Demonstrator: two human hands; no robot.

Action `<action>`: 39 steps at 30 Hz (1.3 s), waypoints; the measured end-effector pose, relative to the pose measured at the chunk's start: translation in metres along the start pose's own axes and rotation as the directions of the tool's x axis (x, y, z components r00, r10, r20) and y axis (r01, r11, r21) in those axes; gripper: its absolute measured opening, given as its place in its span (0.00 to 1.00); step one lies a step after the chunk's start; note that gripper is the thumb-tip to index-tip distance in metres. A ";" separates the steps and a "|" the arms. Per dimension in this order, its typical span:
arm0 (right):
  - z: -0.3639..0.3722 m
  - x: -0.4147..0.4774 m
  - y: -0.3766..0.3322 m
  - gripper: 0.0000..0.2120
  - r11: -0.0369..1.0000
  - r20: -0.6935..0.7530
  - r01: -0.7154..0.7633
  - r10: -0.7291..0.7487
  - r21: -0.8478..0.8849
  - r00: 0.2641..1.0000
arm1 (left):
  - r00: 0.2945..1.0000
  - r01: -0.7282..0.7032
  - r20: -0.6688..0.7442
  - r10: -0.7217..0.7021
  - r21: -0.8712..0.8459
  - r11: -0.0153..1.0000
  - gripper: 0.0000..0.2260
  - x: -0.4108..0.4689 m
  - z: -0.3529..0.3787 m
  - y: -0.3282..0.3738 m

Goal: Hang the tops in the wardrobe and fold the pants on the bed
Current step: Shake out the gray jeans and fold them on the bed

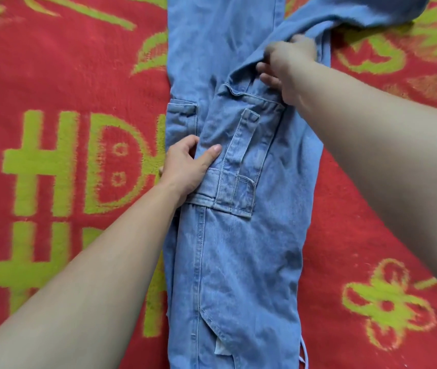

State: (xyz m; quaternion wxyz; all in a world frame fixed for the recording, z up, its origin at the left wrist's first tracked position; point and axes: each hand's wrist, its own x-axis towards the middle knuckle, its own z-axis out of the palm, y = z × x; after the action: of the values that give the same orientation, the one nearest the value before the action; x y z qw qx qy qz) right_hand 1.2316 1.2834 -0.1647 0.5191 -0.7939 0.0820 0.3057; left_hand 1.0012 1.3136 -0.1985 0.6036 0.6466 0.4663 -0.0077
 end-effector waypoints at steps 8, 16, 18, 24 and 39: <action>0.008 -0.015 -0.032 0.03 0.972 -0.049 0.233 -0.234 -0.022 0.971 | 0.991 -0.099 -0.104 0.084 -0.146 0.984 0.15 -0.009 -0.010 0.012; 0.083 -0.039 -0.052 0.08 0.669 0.469 0.559 -0.339 -0.489 0.816 | 0.919 0.036 -0.363 0.154 0.465 0.885 0.15 -0.011 -0.026 -0.014; 0.077 -0.039 -0.034 0.20 0.567 0.539 0.608 -0.311 -0.555 0.782 | 0.942 0.100 -0.324 0.089 0.524 0.846 0.17 -0.003 -0.027 -0.021; 0.010 -0.025 0.027 0.23 0.243 0.473 0.651 -0.515 -0.719 0.715 | 0.842 -0.057 -0.365 0.397 0.671 0.739 0.23 0.002 -0.020 -0.021; 0.001 0.010 0.070 0.29 0.062 0.464 0.561 -0.493 -0.825 0.736 | 0.973 0.068 -0.173 0.151 0.846 0.528 0.58 0.177 -0.055 0.081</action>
State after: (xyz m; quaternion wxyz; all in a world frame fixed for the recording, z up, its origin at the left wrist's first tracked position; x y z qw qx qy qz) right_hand 1.2082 1.2552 -0.2249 0.0295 -0.9006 -0.4207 0.1053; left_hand 1.1206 1.4755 -0.2223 0.1571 0.8654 0.4531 -0.1452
